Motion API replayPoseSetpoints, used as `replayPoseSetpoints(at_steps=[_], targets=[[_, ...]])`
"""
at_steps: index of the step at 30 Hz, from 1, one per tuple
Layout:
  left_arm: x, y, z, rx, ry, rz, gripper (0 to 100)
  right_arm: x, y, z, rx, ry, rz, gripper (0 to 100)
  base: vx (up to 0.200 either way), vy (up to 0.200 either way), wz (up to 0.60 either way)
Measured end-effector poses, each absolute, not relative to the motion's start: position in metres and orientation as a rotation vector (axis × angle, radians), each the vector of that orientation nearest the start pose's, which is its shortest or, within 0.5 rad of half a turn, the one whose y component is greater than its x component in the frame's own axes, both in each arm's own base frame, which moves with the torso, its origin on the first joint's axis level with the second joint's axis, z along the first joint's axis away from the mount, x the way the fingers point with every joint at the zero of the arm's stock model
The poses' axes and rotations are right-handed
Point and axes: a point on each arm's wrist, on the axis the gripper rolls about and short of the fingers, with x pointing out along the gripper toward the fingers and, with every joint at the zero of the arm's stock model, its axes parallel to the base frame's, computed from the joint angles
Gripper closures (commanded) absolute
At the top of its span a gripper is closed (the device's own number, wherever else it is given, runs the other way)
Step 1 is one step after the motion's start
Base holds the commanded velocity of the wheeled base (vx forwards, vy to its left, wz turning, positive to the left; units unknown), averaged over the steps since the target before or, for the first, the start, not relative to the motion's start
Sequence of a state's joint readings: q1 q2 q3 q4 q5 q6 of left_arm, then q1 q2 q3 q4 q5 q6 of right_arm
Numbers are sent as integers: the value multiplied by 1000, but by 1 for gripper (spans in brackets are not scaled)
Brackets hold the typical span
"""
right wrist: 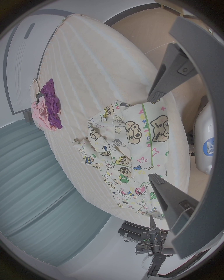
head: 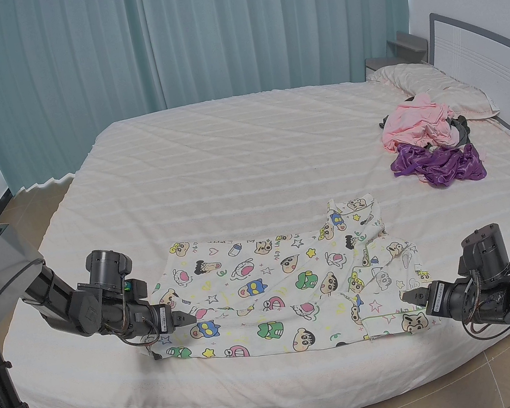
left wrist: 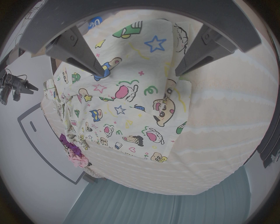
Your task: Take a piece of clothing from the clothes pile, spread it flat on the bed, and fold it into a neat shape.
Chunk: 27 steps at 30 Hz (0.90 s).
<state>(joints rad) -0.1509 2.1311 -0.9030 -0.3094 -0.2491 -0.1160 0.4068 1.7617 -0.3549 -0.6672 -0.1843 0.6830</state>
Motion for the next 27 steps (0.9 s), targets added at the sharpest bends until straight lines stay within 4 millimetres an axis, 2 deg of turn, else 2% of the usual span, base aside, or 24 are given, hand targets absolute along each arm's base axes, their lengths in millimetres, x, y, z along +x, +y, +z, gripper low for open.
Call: replayPoseSetpoints(at_steps=[11, 12, 18, 27], targets=[[354, -57, 16, -137, 973, -279, 0, 217, 94, 66, 430, 747, -21, 0, 0, 0, 0], [354, -57, 15, -136, 976, -278, 100, 217, 94, 65, 430, 748, -21, 0, 0, 0, 0], [353, -55, 13, -140, 985, -268, 100, 216, 94, 64, 428, 755, -22, 0, 0, 0, 0], [350, -34, 26, -164, 961, -208, 100, 217, 94, 63, 429, 760, -18, 0, 0, 0, 0]])
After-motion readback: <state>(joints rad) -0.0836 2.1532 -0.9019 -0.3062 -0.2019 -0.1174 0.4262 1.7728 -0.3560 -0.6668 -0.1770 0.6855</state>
